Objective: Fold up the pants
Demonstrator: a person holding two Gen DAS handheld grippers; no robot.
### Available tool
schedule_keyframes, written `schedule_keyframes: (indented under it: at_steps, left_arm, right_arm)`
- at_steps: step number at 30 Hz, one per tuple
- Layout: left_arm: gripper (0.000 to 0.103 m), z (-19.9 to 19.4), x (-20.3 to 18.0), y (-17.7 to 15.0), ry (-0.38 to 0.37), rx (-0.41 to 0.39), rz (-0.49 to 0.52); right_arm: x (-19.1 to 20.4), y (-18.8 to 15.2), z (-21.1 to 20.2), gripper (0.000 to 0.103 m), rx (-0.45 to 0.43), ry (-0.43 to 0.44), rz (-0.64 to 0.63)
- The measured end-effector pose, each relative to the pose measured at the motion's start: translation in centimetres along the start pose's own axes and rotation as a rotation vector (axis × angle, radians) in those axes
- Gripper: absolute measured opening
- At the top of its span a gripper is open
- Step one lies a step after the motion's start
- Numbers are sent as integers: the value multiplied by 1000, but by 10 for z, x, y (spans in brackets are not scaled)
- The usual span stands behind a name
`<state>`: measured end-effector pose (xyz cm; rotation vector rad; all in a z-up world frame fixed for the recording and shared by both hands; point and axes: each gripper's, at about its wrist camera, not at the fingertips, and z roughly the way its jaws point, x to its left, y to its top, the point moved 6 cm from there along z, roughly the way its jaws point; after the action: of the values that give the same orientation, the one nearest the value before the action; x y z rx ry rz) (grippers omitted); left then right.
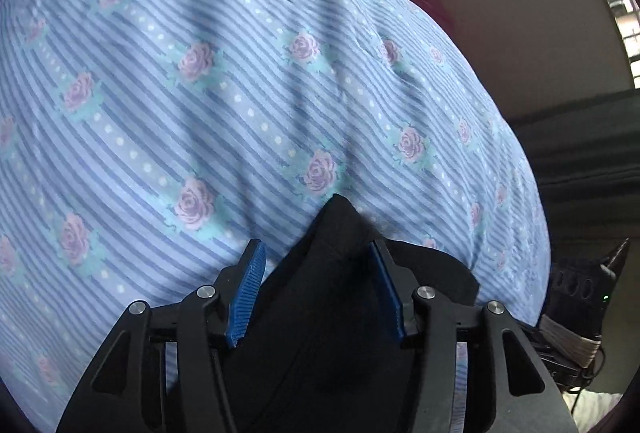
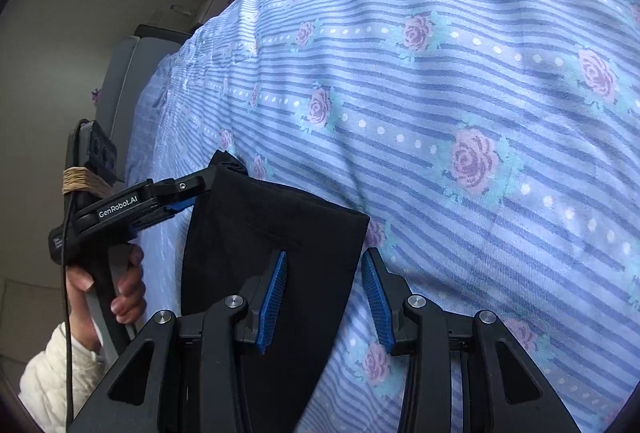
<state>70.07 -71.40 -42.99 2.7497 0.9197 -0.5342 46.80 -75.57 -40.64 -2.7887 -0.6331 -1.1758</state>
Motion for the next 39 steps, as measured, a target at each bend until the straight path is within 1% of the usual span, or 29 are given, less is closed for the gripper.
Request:
schedule_keyframes:
  at_steps: [2,3,4,5,6,7,8,9,10,12,13,15,17,18,19,20,21,22,23,24,26,27,28,29,30,31,33,36,39]
  left_arm:
    - [45,0,-3,-3,4,7,13]
    - [31,-2,-5,-4,0,17,24]
    - [21,-7,-9,-4,-16,21,26]
    - [14,-15,-16,-3,-5,-8,43]
    - [12,-27,-22,-1,14,-53,73]
    - [12,-46,-29,3,15,-119,93]
    - [12,-61,-35,3,-2,-141,99]
    - [12,-71,-43,5,-26,-163,114]
    - [12,-78,-49,6,-28,-181,143]
    - [12,-76,-52,12,14,-181,169]
    - [12,-68,-49,16,45,-164,163]
    - [12,-44,-37,19,108,-112,130]
    - [15,-25,-29,21,181,-86,111]
    - [17,-21,-29,23,213,-93,99]
    - [18,-23,-31,27,230,-125,82]
    - [20,-30,-30,32,249,-167,62]
    - [27,-42,-31,37,261,-222,35]
    - [37,-57,-34,41,251,-274,12]
    - [39,-71,-37,41,242,-314,4]
    - [41,-85,-41,39,234,-348,4]
    - [46,-119,-52,25,207,-410,27]
    - [53,-134,-56,16,205,-429,41]
    - [61,-147,-62,1,226,-448,54]
    - [63,-161,-65,-18,259,-470,71]
    - [65,-176,-67,-38,297,-484,90]
    - [67,-192,-65,-59,329,-499,101]
    - [71,-213,-63,-102,357,-518,85]
    - [73,-231,-61,-175,359,-521,-29]
    - [73,-243,-50,-256,338,-511,-212]
  right_arm:
    - [-5,1,3,41,-6,28,19]
    - [-5,2,3,41,-9,36,23]
    - [-5,2,4,41,-10,36,23]
    - [-4,2,5,41,-14,34,21]
    - [-3,3,6,40,-12,27,16]
    - [-4,3,6,34,-10,10,8]
    - [-4,4,5,29,-11,-9,7]
    - [-5,4,5,18,-10,-24,12]
    - [-6,6,-3,14,-18,-11,27]
    - [-1,8,-22,13,-63,21,62]
    - [4,9,-31,13,-87,14,62]
    - [18,8,-41,13,-128,-50,-3]
    - [26,6,-35,13,-129,-128,-72]
    - [27,6,-28,13,-116,-172,-98]
    - [26,7,-23,14,-109,-200,-110]
    - [25,9,-20,18,-100,-230,-125]
    - [21,9,-22,25,-102,-273,-141]
    - [17,12,-29,35,-131,-330,-153]
    - [15,15,-36,41,-165,-366,-159]
    - [10,19,-48,52,-210,-406,-157]
    - [8,28,-64,52,-228,-382,-151]
    - [10,29,-71,52,-229,-363,-158]
    - [12,30,-81,52,-229,-357,-170]
    - [15,29,-91,53,-232,-349,-188]
    - [20,25,-98,59,-235,-342,-211]
    - [27,19,-108,69,-239,-336,-253]
    - [43,4,-124,76,-236,-323,-329]
    - [64,-25,-142,77,-193,-275,-390]
    - [82,-59,-147,78,-127,-219,-449]
